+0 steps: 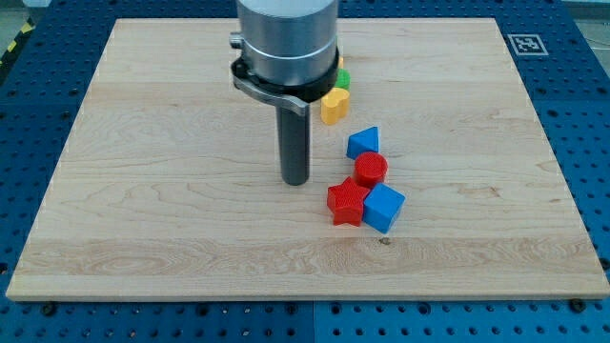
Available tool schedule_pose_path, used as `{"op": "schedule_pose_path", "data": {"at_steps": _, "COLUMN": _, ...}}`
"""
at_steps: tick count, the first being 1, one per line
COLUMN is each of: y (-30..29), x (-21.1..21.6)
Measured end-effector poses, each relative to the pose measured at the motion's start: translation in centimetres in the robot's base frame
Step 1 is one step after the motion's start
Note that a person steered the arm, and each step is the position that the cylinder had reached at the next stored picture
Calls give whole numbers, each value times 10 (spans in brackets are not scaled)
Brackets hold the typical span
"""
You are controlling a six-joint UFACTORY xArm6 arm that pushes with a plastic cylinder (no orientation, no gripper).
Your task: Move the red star below the cube
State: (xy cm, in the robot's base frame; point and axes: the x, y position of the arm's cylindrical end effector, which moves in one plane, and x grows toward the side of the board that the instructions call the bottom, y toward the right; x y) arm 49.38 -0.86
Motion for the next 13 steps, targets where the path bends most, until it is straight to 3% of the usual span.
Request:
{"op": "schedule_pose_path", "data": {"at_steps": 5, "y": 43, "x": 87}}
{"op": "schedule_pose_path", "data": {"at_steps": 8, "y": 91, "x": 96}}
{"op": "schedule_pose_path", "data": {"at_steps": 11, "y": 204, "x": 95}}
{"op": "schedule_pose_path", "data": {"at_steps": 13, "y": 210, "x": 43}}
